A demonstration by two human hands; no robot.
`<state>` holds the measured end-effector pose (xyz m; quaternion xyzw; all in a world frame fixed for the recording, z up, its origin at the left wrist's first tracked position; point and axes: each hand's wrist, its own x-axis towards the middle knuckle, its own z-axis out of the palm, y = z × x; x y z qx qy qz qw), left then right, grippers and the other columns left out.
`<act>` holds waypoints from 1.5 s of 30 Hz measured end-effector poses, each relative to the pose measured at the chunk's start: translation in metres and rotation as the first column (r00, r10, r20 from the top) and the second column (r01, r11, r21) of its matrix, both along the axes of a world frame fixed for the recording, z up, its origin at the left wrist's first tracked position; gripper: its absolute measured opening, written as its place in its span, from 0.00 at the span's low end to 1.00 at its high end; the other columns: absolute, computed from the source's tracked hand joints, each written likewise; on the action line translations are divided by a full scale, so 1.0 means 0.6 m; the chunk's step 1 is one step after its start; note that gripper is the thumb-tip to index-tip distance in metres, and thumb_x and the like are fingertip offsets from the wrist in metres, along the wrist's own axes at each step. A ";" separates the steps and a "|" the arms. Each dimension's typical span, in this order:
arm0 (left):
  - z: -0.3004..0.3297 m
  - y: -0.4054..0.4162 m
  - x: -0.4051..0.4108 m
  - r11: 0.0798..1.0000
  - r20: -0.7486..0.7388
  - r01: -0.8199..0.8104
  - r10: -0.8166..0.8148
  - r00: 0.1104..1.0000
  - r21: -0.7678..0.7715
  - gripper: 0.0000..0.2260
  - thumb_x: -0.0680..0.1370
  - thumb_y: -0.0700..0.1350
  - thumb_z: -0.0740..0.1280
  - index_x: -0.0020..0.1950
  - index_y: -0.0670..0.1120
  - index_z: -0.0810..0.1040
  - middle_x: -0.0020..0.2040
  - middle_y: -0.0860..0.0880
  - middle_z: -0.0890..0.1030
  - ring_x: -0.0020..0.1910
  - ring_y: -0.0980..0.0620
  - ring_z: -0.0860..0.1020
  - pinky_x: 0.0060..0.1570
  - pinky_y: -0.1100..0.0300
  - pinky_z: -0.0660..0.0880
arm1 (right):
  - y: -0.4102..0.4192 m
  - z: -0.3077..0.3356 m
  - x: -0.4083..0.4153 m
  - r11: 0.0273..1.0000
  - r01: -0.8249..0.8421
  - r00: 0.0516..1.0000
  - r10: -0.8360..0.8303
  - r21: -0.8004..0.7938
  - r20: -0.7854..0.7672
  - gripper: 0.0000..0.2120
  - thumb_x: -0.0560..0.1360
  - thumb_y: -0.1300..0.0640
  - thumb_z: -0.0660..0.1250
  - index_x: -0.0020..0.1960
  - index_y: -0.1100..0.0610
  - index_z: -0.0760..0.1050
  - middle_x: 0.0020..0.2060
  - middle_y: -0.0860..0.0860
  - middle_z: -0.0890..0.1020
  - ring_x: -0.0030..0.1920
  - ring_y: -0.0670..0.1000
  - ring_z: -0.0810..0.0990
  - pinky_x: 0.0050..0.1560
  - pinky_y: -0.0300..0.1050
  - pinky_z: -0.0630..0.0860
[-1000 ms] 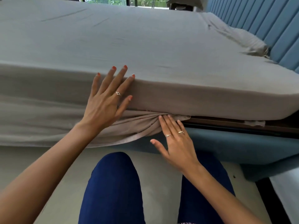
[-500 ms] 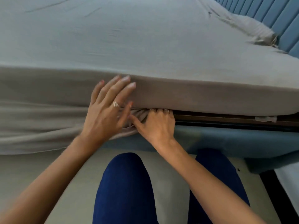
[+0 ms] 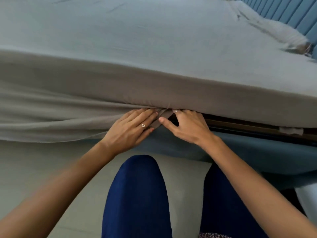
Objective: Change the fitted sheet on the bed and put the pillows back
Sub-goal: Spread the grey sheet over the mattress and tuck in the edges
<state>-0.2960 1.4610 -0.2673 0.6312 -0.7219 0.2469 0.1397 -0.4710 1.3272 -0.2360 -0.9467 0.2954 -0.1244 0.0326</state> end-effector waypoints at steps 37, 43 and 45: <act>0.119 0.090 0.198 0.877 -0.141 -0.432 0.410 0.901 -0.211 0.24 0.84 0.54 0.51 0.78 0.50 0.54 0.78 0.48 0.53 0.77 0.50 0.47 0.74 0.46 0.46 | 0.143 -0.026 0.098 0.961 -0.212 0.953 0.244 -0.176 0.181 0.26 0.80 0.43 0.56 0.67 0.60 0.74 0.67 0.56 0.75 0.69 0.52 0.71 0.69 0.49 0.69; 0.174 0.050 0.262 0.910 -0.186 -0.411 0.395 0.900 -0.057 0.24 0.83 0.58 0.47 0.79 0.54 0.52 0.80 0.50 0.50 0.78 0.47 0.45 0.74 0.49 0.40 | 0.087 -0.029 0.172 0.727 -0.665 0.745 0.632 -0.171 -0.213 0.31 0.81 0.39 0.50 0.78 0.54 0.55 0.77 0.50 0.57 0.77 0.48 0.54 0.76 0.46 0.50; 0.174 0.041 0.274 0.920 -0.228 -0.392 0.381 0.896 -0.005 0.24 0.82 0.59 0.46 0.78 0.55 0.56 0.79 0.51 0.55 0.78 0.48 0.48 0.74 0.49 0.44 | 0.077 -0.021 0.201 0.727 -0.655 0.754 0.615 -0.204 -0.230 0.30 0.80 0.38 0.49 0.77 0.54 0.57 0.75 0.50 0.61 0.75 0.48 0.60 0.74 0.43 0.52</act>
